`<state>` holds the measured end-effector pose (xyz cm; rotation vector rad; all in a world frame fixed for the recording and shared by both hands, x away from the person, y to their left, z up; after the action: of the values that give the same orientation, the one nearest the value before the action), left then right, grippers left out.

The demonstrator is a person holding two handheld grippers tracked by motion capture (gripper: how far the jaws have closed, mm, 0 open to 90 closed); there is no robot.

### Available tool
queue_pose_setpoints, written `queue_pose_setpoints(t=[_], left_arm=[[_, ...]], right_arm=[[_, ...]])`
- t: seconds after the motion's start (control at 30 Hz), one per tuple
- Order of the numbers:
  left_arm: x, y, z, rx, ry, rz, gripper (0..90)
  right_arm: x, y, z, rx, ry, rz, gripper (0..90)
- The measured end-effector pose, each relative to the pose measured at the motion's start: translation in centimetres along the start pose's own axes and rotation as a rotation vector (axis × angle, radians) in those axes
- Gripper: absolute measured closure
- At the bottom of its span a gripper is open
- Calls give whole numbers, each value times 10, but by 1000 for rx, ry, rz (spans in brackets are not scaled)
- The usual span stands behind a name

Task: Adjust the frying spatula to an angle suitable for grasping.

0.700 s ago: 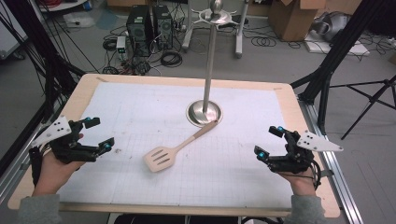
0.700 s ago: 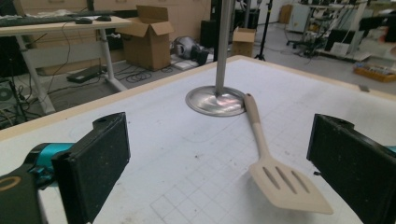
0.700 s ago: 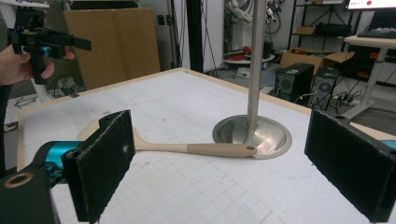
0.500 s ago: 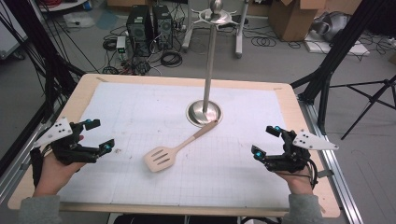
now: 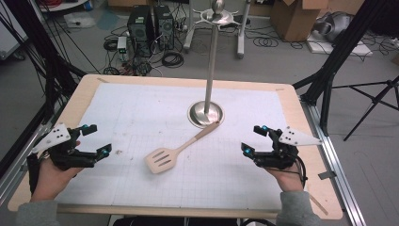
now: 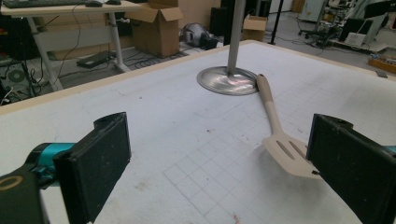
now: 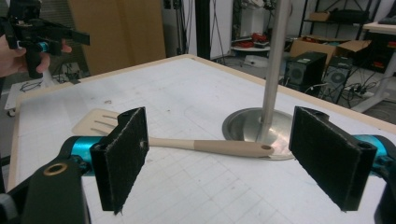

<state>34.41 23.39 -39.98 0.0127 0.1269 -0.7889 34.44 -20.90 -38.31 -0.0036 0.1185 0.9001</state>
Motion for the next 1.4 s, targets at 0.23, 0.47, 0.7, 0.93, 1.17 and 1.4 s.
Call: queue_pose_setpoints(t=[0.23, 0.47, 0.7, 0.93, 1.17, 1.4], left_arm=[[-5, 2, -5, -12, -2, 4, 70], [-9, 0, -4, -12, -10, 2, 70], [-15, 1, -6, -3, -8, 14, 83], [-17, 1, -11, 4, 14, 21, 82], [-18, 0, -16, 3, 37, 19, 83], [-20, 1, -18, -3, 38, 20, 83]], right_arm=[[23, 8, -2, -8, 18, 50, 458], [42, 17, -7, -55, 68, 82, 711], [56, 20, -15, -91, 96, 84, 873], [68, 23, -16, -63, 92, 100, 897], [92, 25, -27, -30, 134, 103, 897], [112, 32, -37, -4, 183, 130, 897]])
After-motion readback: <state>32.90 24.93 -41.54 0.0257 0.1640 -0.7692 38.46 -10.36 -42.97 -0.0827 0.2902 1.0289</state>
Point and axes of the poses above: each handheld gripper's, and its own axes: x roughly forward along the jaws, z roughly out of its top, y roughly to its left, the point moved 10 cm from there along x, roughly forward along the jaws, and after that the axes turned 6 degrees about -y, right-handed, at the moved point
